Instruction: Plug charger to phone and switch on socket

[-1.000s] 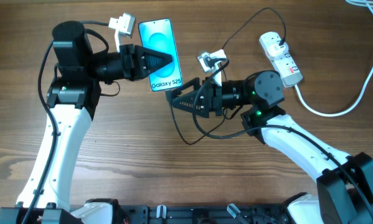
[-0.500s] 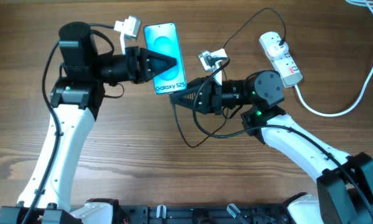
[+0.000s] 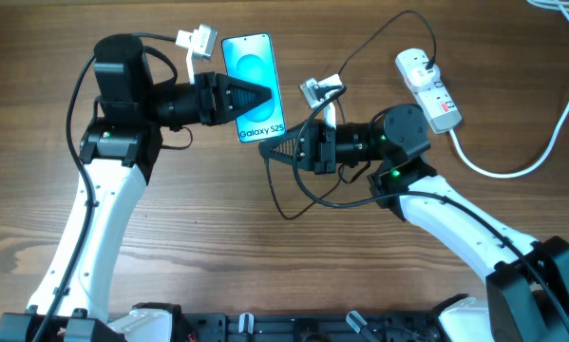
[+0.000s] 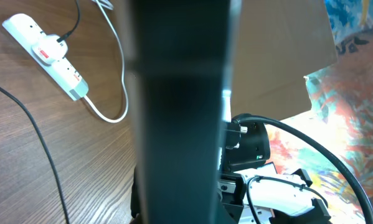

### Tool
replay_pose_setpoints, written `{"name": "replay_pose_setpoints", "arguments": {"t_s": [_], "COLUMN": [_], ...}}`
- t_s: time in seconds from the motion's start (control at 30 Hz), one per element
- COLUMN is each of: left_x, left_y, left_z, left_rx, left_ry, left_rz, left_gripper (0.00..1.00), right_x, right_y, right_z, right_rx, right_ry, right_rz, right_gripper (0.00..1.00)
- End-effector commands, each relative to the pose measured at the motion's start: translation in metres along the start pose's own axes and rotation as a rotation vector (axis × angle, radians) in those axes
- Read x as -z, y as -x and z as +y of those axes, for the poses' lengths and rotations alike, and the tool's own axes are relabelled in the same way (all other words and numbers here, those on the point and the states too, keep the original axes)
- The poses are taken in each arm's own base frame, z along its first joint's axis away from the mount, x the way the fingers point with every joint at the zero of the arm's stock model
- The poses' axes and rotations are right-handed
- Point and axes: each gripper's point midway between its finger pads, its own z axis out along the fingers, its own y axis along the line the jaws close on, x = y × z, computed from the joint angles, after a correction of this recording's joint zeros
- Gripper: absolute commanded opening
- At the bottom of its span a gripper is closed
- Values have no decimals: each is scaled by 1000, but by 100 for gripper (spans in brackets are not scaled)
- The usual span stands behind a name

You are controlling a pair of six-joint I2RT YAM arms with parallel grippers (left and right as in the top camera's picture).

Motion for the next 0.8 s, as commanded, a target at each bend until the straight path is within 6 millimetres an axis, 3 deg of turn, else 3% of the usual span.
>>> {"name": "replay_pose_setpoints", "arguments": {"t_s": [0.0,0.27,0.77], "left_x": [0,-5,-13], "left_y": [-7,-16,-25], "left_z": [-14,-18,-21], "left_rx": [-7,-24,-30], "left_ry": [-46,-71,-83], "left_rz": [42,80,111], "left_gripper": [4,4,4], "right_x": [-2,-1,1], "right_y": [11,21,31], "right_z": [-2,-3,8], "right_rx": [12,-47,29], "right_ry": [-18,-30,-5], "right_rz": [-59,-114,-158], "right_gripper": [4,4,6]}}
